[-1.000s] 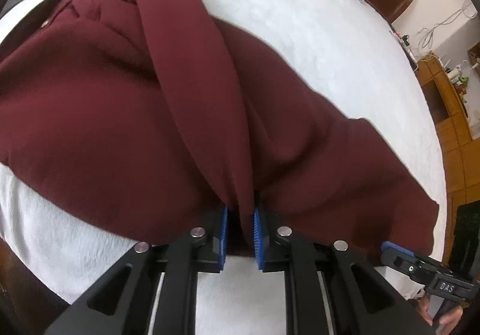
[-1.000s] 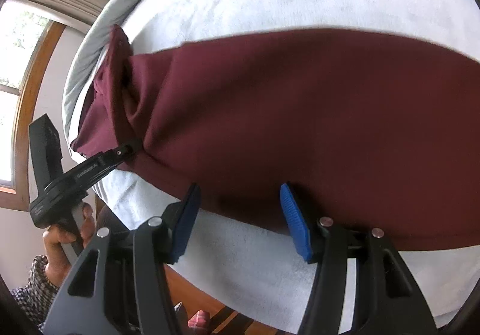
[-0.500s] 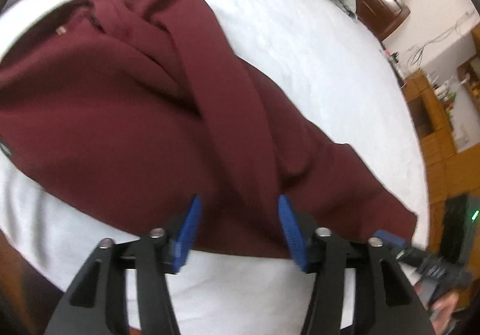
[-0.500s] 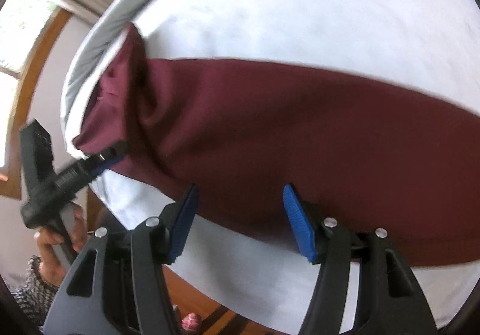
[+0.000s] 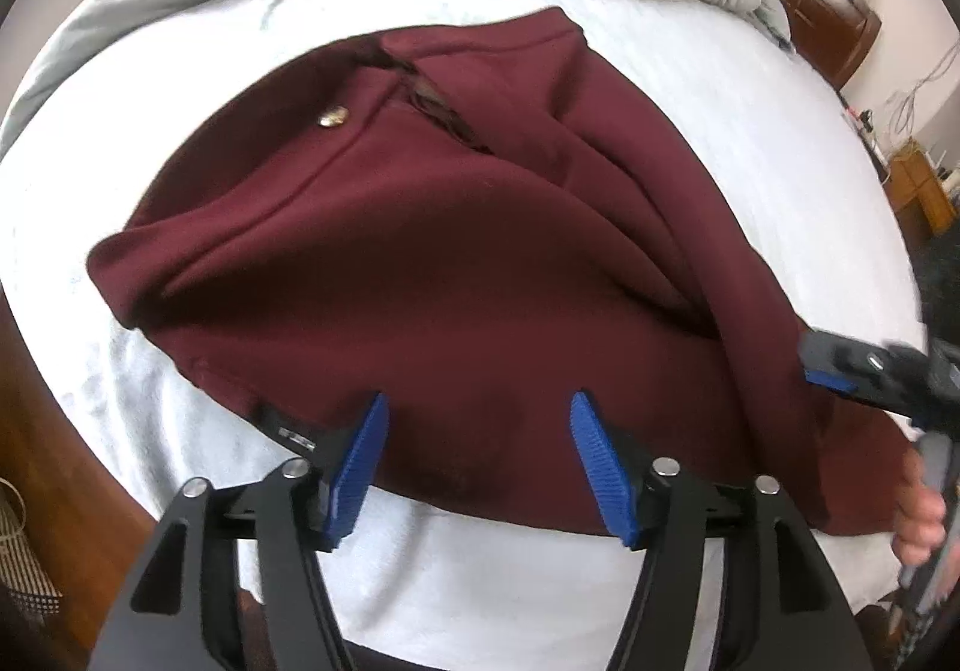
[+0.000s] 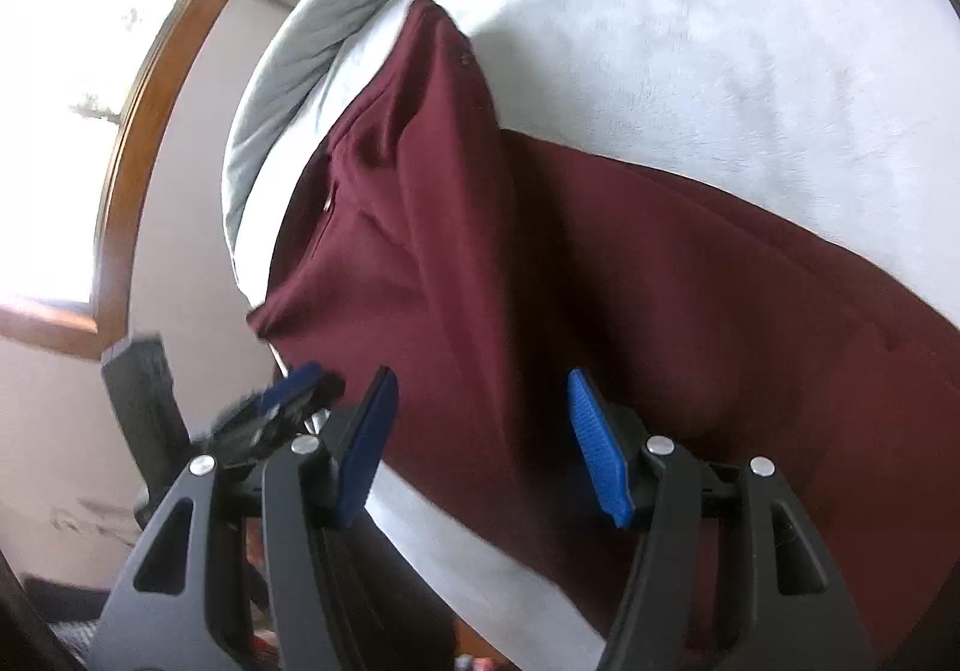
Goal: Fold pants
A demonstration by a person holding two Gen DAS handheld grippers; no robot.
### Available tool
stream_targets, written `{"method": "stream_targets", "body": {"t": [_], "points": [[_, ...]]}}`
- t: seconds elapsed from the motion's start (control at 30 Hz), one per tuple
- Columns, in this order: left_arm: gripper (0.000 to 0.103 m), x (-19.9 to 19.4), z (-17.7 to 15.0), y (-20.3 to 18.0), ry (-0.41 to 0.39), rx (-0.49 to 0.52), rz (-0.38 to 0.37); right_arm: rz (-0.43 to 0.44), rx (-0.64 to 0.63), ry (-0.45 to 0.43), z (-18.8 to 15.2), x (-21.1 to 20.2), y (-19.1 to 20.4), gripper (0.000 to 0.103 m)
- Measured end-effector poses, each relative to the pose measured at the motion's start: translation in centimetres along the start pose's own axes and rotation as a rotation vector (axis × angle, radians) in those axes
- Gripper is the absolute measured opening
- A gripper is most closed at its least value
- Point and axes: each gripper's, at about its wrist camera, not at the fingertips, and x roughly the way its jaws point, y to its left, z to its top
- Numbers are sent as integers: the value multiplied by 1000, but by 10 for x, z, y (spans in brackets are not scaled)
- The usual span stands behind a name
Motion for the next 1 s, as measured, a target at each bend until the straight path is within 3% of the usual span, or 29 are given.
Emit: {"method": "stream_targets", "body": {"t": [0.13, 0.2, 0.23, 0.33, 0.47, 0.53, 0.63, 0.67, 0.73, 0.83, 1.0], "points": [[66, 1, -1, 12, 6, -14, -17, 44, 68, 21, 26, 24, -2, 49], [66, 4, 0, 14, 8, -19, -25, 52, 84, 20, 33, 25, -4, 28], [66, 3, -1, 15, 10, -13, -25, 57, 86, 20, 39, 29, -2, 7], [67, 5, 2, 10, 14, 1, -25, 100, 48, 6, 43, 27, 10, 7], [67, -6, 4, 17, 16, -19, -36, 132, -117, -48, 26, 12, 51, 7], [67, -22, 7, 20, -26, -34, -45, 133, -197, -34, 12, 16, 70, 7], [70, -38, 18, 19, -64, -54, -85, 20, -293, 45, -14, 49, 87, 9], [76, -42, 26, 15, -67, -53, -103, -32, -299, 78, -20, 64, 86, 8], [77, -43, 39, 2, -69, -29, -125, -73, -272, 101, -28, 85, 78, 9], [79, -35, 58, -32, -42, 64, -92, -71, -237, 73, -30, 89, 74, 9], [79, -1, 87, -85, 18, 187, 57, -46, -199, 56, -33, 79, 67, 9]]}}
